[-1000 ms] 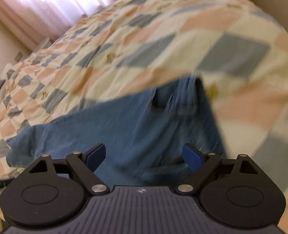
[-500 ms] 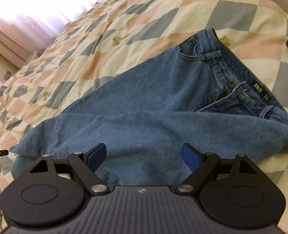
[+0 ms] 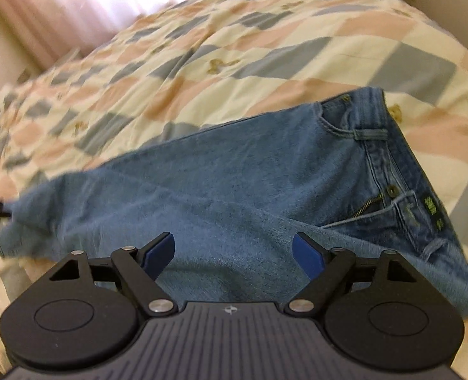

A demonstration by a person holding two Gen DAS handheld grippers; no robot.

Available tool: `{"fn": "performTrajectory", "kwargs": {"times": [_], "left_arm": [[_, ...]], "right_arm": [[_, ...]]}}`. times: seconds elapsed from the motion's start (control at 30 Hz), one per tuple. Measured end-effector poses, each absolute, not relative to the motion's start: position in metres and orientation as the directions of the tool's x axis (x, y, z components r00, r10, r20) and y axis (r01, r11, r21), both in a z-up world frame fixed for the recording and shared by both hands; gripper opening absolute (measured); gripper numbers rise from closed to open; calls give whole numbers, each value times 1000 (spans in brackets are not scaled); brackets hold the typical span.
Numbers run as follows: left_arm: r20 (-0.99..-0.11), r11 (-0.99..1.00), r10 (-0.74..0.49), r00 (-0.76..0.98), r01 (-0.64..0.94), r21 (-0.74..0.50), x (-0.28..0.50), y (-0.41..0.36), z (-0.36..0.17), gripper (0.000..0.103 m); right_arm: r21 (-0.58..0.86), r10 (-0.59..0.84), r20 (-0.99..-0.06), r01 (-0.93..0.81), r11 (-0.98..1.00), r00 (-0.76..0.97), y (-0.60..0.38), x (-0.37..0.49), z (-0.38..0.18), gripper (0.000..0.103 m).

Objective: Fold clothes

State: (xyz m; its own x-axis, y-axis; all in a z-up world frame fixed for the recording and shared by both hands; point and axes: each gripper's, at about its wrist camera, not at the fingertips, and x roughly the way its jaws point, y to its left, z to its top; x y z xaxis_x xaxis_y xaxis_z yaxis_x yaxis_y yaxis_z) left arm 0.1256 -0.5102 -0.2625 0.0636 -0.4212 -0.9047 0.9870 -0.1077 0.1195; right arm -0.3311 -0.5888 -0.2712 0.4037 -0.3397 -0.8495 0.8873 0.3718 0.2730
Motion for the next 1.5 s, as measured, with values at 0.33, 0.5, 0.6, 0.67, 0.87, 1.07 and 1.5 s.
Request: {"fn": "performTrajectory", "kwargs": {"times": [0.33,0.5,0.6,0.67,0.87,1.07,1.5], "left_arm": [[-915,-512,-369,-163,857,53,114,-615,-309,62],[-961,-589,-264,-86,803,90,107,-636,-364,34],[-955,-581,-279,-99,809,86,112,-622,-368,19],[-944,-554,-314,-99,827,97,112,-610,-359,8],[-868,-437,-492,-69,882,177,99,-527,-289,2],[-831,-161,-549,96,963,217,78,-354,-231,13],[-875,498,-361,323,860,112,23,-230,-268,76]], "right_arm": [[255,-267,-850,798,546,454,-614,-288,-301,85],[238,-203,-881,771,590,428,-644,-262,-336,89],[262,-141,-899,768,585,414,-659,-255,-361,89],[298,-88,-905,768,567,416,-665,-254,-377,81],[366,-94,-839,684,631,536,-636,-274,-353,3],[329,-107,-767,531,781,633,-517,-314,-273,3],[350,81,-907,633,691,413,-345,-379,-313,60]]}}
